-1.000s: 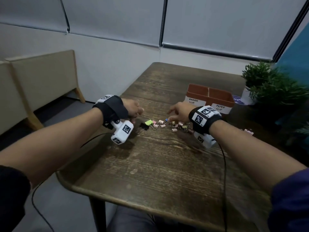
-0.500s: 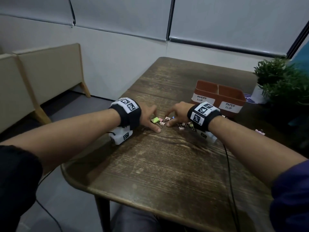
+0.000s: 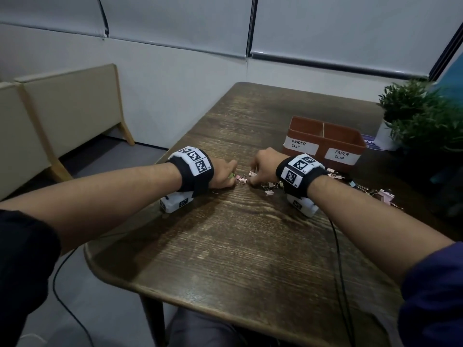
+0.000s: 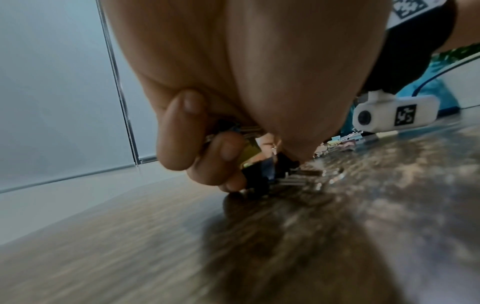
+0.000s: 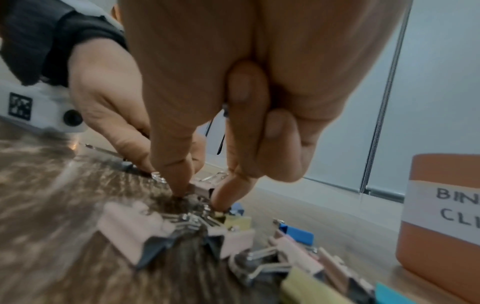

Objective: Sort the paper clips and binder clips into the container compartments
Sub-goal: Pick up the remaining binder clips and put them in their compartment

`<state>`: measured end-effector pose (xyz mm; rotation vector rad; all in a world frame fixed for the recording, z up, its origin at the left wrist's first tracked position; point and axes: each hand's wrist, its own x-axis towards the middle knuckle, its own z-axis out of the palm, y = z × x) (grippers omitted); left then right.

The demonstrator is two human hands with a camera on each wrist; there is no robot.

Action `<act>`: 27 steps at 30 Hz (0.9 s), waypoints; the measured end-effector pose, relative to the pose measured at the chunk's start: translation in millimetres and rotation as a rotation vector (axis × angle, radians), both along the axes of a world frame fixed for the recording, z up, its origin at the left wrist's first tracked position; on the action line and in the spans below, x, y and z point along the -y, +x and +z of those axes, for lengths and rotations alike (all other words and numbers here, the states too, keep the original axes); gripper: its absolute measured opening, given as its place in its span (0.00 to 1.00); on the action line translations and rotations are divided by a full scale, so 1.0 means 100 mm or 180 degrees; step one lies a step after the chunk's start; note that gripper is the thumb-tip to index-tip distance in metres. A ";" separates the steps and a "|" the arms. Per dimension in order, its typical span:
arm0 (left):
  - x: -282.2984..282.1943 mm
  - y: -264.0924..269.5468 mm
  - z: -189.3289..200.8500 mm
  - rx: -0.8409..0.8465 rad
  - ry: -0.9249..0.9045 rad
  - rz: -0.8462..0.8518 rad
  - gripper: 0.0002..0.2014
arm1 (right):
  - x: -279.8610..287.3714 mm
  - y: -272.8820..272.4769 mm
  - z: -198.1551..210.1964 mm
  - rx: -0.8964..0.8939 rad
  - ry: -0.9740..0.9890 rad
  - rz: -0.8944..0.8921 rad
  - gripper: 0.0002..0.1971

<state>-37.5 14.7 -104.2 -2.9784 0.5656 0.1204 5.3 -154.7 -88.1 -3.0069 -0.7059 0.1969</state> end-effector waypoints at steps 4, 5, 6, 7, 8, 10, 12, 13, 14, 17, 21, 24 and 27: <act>-0.05 0.01 0.02 -0.0143 -0.0198 0.0049 0.20 | 0.08 0.00 0.02 -0.0068 0.0275 -0.0141 0.12; -0.08 0.02 0.03 -0.0187 -0.0263 0.0069 0.20 | 0.12 -0.01 0.03 -0.0135 0.0357 -0.0146 0.11; -0.10 0.03 0.06 -0.0208 -0.0356 0.0079 0.20 | 0.16 -0.01 0.05 -0.0221 0.0464 -0.0167 0.10; -0.13 0.06 0.10 -0.0212 -0.0472 0.0090 0.19 | 0.21 -0.01 0.08 -0.0314 0.0602 -0.0195 0.10; -0.14 0.07 0.16 -0.0207 -0.0603 0.0086 0.18 | 0.26 0.00 0.13 -0.0384 0.0772 -0.0230 0.10; -0.16 0.14 0.33 -0.0164 -0.0909 0.0030 0.16 | 0.40 0.00 0.27 -0.0377 0.1221 -0.0353 0.10; -0.12 0.28 0.51 -0.0135 -0.1212 -0.0035 0.14 | 0.58 0.06 0.45 -0.0108 0.1690 -0.0539 0.10; -0.08 0.38 0.60 -0.0094 -0.1361 -0.0076 0.14 | 0.70 0.15 0.54 0.0094 0.1912 -0.0680 0.10; -0.01 0.48 0.68 -0.0051 -0.1511 -0.0120 0.14 | 0.82 0.25 0.61 0.0298 0.2129 -0.0876 0.10; 0.30 0.82 0.87 0.0038 -0.1862 -0.0140 0.13 | 1.13 0.60 0.70 0.0774 0.2521 -0.1505 0.09; 0.88 1.25 1.06 0.0052 -0.2365 -0.0039 0.16 | 1.34 0.89 0.53 0.0859 0.2332 -0.1884 0.09; 1.25 1.63 1.05 -0.0071 -0.2528 0.0201 0.18 | 1.37 1.00 0.43 0.0918 0.2107 -0.1934 0.10; 1.56 1.99 0.97 -0.0194 -0.2468 0.0552 0.34 | 1.35 1.04 0.41 0.0747 0.1609 -0.1932 0.12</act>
